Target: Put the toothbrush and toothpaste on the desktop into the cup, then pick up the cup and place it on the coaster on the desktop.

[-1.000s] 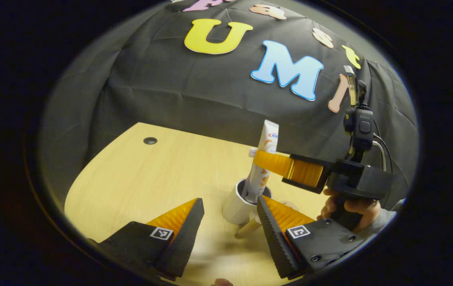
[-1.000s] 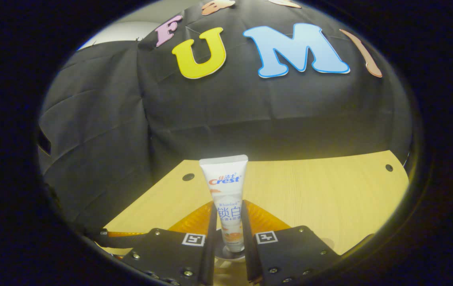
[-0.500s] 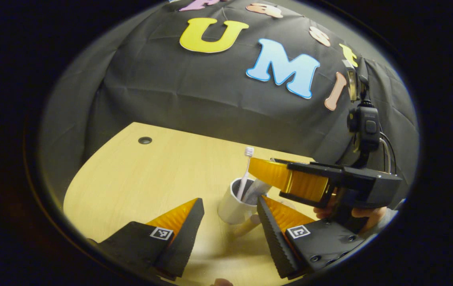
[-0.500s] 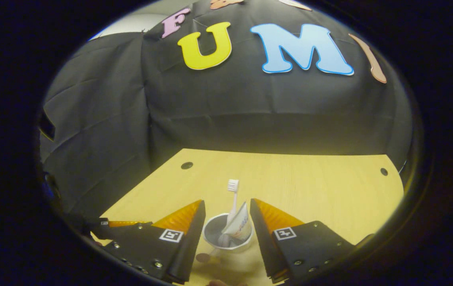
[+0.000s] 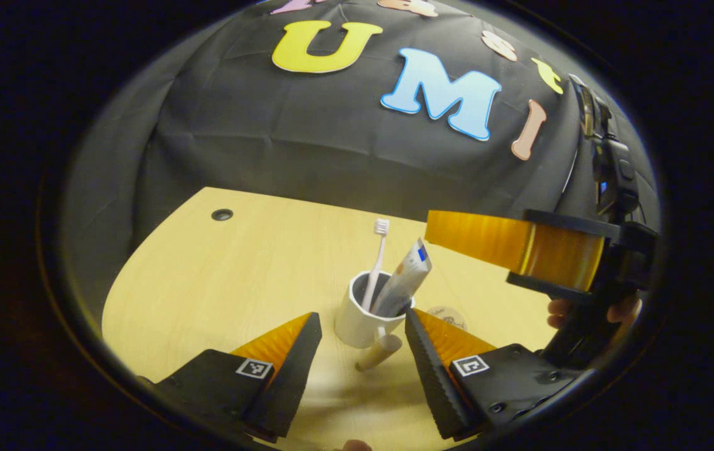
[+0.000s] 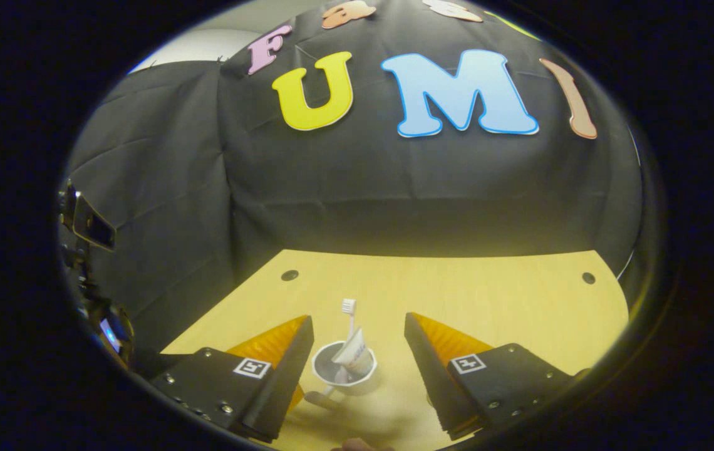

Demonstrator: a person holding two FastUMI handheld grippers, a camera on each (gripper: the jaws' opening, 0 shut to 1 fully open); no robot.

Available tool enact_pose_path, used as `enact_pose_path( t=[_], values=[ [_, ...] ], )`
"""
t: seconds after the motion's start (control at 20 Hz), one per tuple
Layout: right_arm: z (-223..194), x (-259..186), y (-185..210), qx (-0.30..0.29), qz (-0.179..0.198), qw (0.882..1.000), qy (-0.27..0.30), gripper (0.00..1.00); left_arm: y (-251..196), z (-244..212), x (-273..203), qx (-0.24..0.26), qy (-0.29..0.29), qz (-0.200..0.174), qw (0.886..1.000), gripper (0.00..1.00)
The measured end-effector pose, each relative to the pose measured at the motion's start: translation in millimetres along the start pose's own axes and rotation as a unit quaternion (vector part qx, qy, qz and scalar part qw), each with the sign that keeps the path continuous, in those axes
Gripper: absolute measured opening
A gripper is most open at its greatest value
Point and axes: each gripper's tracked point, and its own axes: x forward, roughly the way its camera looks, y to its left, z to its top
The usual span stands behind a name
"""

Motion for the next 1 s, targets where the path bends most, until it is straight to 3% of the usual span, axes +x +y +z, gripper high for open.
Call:
enact_pose_path(
  t=[0.55, 1.0],
  values=[
    [-3.9, -44.8, -61.6, 0.001, -0.048, 0.999, 0.015, 0.89, -17.4, -31.0, 31.4, 0.023, 0.091, 0.013, 0.995, 0.89],
    [-25.5, -57.1, -102.6, 0.041, -0.081, 0.995, 0.045, 0.89, -5.6, -71.8, 61.3, 0.030, 0.217, 0.045, 0.975, 0.88]
  ],
)
